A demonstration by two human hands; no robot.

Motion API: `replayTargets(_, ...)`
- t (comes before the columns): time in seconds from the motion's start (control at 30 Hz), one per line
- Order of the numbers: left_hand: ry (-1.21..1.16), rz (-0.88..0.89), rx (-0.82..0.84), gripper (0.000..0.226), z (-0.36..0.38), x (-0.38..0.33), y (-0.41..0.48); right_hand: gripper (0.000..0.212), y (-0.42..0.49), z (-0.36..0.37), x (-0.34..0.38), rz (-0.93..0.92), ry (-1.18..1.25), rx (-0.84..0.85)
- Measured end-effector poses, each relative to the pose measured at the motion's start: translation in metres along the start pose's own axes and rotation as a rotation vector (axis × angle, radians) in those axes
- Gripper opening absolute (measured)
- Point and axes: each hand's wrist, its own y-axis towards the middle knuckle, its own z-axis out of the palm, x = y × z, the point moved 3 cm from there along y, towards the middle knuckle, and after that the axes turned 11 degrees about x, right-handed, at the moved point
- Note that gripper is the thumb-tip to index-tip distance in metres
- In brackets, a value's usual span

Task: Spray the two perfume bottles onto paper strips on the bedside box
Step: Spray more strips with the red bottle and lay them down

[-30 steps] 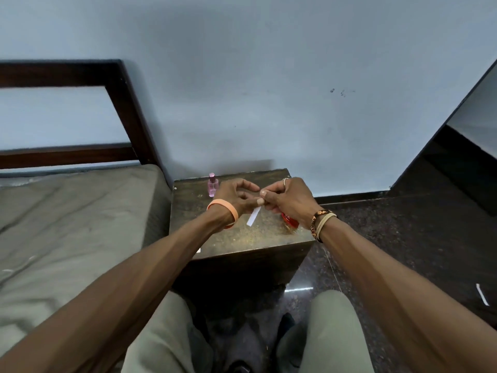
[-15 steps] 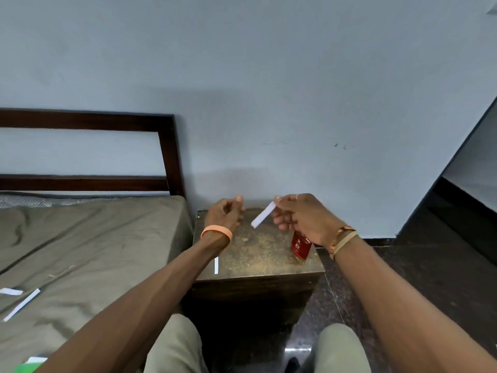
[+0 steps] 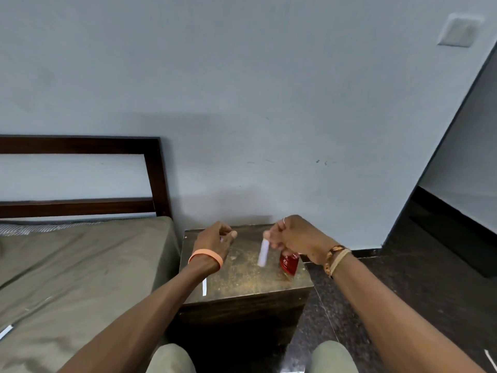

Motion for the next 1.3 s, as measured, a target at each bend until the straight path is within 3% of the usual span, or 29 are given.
replayTargets(0.07,-0.014,-0.001,-0.003,0.019,0.001,0.001,0.003,0.015,-0.010,-0.009,0.014,-0.181,0.569,0.133)
replayTargets(0.1,-0.014,-0.003,-0.001,0.020,0.002,0.001,0.004,0.015,-0.010,-0.012,0.017,-0.231,0.673,0.142)
replayTargets(0.13,-0.011,-0.007,-0.003,0.020,0.002,0.002,0.004,0.016,-0.007,-0.015,0.015,-0.183,0.585,0.091)
replayTargets(0.2,-0.009,-0.020,-0.011,0.021,0.002,0.004,0.004,0.022,-0.002,-0.003,0.005,0.006,-0.080,-0.003)
replayTargets(0.23,-0.009,-0.025,-0.013,0.022,0.002,0.004,0.005,0.024,-0.001,0.002,0.003,0.028,-0.264,-0.026)
replayTargets(0.27,-0.010,-0.027,-0.013,0.022,0.002,0.004,0.005,0.023,0.003,0.004,-0.003,0.011,-0.223,0.004)
replayTargets(0.37,-0.009,-0.022,-0.012,0.023,0.002,0.005,0.006,0.015,-0.005,-0.001,0.008,-0.193,0.588,0.168)
replayTargets(0.4,-0.014,-0.022,-0.012,0.024,0.002,0.005,0.005,0.015,-0.002,-0.003,0.008,-0.218,0.702,0.163)
replayTargets(0.43,-0.020,-0.023,-0.012,0.024,0.002,0.006,0.003,0.015,0.003,-0.005,0.004,-0.157,0.629,0.122)
replayTargets(0.5,-0.011,-0.020,-0.012,0.024,0.001,0.008,0.002,0.022,0.002,0.010,-0.006,0.037,-0.039,0.034)
replayTargets(0.53,-0.006,-0.017,-0.010,0.024,0.001,0.008,0.002,0.025,0.001,0.014,-0.008,0.052,-0.216,0.016)
replayTargets(0.57,-0.004,-0.012,-0.009,0.024,0.000,0.008,0.003,0.024,0.003,0.015,-0.012,0.035,-0.170,0.040)
replayTargets(0.67,0.008,-0.012,-0.002,0.025,0.000,0.008,0.004,0.015,-0.003,0.003,0.004,-0.156,0.607,0.203)
replayTargets(0.7,0.009,-0.014,0.004,0.026,0.001,0.008,0.004,0.013,-0.001,-0.003,0.006,-0.190,0.732,0.202)
replayTargets(0.73,0.008,-0.015,0.007,0.026,0.001,0.008,0.004,0.013,0.003,-0.007,0.005,-0.165,0.709,0.155)
replayTargets(0.83,0.007,-0.019,0.002,0.026,0.002,0.007,0.004,0.018,0.009,0.000,-0.005,0.033,0.096,-0.023)
replayTargets(0.97,0.039,-0.013,0.008,0.026,0.003,0.001,0.007,0.021,0.011,-0.005,-0.017,0.038,0.343,-0.066)
replayTargets(1.1,0.047,-0.030,-0.008,0.024,0.000,0.000,0.006,0.018,0.011,-0.005,-0.022,0.078,0.298,-0.079)
replayTargets(1.17,0.048,-0.032,-0.004,0.025,0.000,0.001,0.007,0.017,0.010,-0.009,-0.021,0.015,0.378,-0.032)
replayTargets(1.23,0.048,-0.036,0.001,0.026,0.000,0.002,0.007,0.016,0.004,-0.014,-0.012,-0.095,0.720,0.125)
replayTargets(1.27,0.050,-0.038,0.005,0.027,0.001,0.002,0.007,0.016,0.003,-0.013,-0.009,-0.102,0.778,0.156)
replayTargets(1.3,0.055,-0.038,0.008,0.027,0.001,0.002,0.006,0.018,0.005,-0.011,-0.013,-0.064,0.684,0.120)
